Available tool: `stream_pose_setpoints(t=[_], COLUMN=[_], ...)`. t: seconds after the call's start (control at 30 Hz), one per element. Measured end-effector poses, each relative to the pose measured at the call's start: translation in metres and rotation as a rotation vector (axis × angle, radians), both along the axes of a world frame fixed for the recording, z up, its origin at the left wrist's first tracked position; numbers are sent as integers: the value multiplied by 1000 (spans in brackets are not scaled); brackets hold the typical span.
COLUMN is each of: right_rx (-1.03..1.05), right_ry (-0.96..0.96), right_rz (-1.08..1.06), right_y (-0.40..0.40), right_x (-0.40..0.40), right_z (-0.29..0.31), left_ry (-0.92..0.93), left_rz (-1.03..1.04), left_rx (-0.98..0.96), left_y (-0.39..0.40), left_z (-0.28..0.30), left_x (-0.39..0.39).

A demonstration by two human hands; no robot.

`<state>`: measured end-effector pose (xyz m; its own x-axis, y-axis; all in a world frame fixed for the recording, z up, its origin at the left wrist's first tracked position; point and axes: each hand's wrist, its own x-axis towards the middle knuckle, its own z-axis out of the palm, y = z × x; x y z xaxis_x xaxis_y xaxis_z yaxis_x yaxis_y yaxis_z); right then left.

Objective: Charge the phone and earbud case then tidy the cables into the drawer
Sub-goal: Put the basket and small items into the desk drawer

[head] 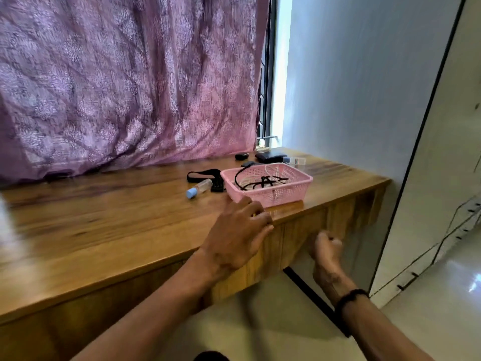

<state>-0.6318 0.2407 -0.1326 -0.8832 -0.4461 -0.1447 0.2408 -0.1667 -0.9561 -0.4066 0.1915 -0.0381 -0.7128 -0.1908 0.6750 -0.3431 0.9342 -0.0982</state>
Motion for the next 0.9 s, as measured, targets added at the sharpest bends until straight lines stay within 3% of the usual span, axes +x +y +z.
stream_pose_setpoints(t=[0.1,0.4,0.77,0.9], right_rx=[-33,-273,-308,-172], right_ry=[-312,-700,-616,-308], right_rz=[161,400,438,295], right_y=[-4,2,37,74], right_x=[14,20,16,5], right_z=[-29,-38,-61,-49], left_ry=[-118,-217,-253,-154], left_rz=[27,241,268,182], left_rx=[-62,-144,-86,51], left_y=[8,38,36,58], left_z=[-15,-41,-36,-33], left_x=[-2,-9,-14,-20])
